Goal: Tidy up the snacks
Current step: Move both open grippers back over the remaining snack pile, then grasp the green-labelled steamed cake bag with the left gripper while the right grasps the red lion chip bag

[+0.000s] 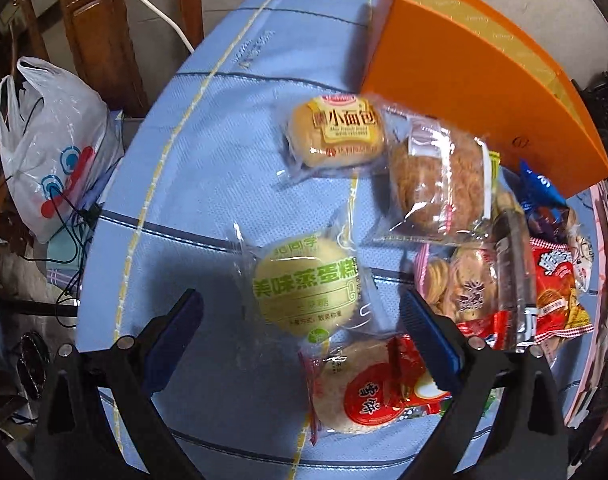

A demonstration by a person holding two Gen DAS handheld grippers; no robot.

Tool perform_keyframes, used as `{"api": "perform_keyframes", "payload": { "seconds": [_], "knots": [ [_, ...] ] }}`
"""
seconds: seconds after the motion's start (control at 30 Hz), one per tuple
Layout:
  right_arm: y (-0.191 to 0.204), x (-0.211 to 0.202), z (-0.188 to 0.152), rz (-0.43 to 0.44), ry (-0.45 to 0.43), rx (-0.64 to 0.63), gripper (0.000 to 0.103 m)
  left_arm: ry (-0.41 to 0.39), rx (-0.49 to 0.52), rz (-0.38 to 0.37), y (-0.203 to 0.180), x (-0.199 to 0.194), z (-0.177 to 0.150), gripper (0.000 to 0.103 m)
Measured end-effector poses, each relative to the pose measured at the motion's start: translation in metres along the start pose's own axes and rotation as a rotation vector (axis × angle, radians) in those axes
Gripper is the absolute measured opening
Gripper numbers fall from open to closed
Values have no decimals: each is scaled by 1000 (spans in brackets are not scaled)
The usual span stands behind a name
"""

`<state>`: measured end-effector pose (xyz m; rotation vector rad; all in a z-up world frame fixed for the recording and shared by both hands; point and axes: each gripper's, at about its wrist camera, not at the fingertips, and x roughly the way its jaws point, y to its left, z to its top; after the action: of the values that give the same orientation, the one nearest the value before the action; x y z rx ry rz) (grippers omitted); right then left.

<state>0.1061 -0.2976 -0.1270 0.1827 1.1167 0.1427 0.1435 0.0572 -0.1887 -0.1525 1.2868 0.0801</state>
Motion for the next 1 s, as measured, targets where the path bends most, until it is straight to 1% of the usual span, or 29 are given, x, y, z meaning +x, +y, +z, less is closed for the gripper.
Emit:
{"api": "perform_keyframes", "payload": {
  "seconds": [0.07, 0.1, 0.13, 0.17, 0.23, 0.3, 0.37, 0.43, 0.6, 0.7, 0.73, 0.77, 0.9, 1.0],
  "knots": [
    [-4, 3, -4, -8, 11, 16, 99, 3, 0, 1, 1, 7, 0, 96],
    [-7, 4, -7, -13, 16, 27, 99, 6, -6, -1, 1, 10, 0, 92],
    [-9, 4, -9, -20, 20, 34, 99, 10, -18, -10, 3, 15, 0, 62],
    [-11, 5, -11, -25, 22, 37, 99, 24, -36, -50, 6, 20, 1, 61],
    [-15, 6, -14, -38, 28, 45, 99, 1, -49, -73, 9, 21, 2, 58],
    [-21, 7, -17, -49, 34, 59, 99, -14, 2, -58, 5, 20, 1, 57],
    [-26, 10, -19, -51, 44, 78, 99, -12, 17, -64, 3, 19, -2, 56],
    [-25, 16, -20, -25, 63, 81, 99, -11, 17, -70, 3, 18, -5, 56],
    [9, 29, -15, 24, 73, 17, 99, -11, 16, -75, 4, 18, -8, 57],
    [34, 42, -6, 27, 84, -39, 98, -7, 14, -76, 7, 22, -3, 58],
    [39, 46, -4, 34, 89, -45, 96, -6, 15, -78, 7, 23, -2, 58],
    [43, 51, -1, 40, 98, -50, 90, -5, 13, -80, 7, 24, -1, 59],
    [54, 84, 8, 9, 156, -45, 84, 6, 6, -83, 9, 29, 0, 63],
    [56, 95, 16, -5, 153, -33, 67, 13, 4, -79, 9, 37, 2, 67]
  ]
}}
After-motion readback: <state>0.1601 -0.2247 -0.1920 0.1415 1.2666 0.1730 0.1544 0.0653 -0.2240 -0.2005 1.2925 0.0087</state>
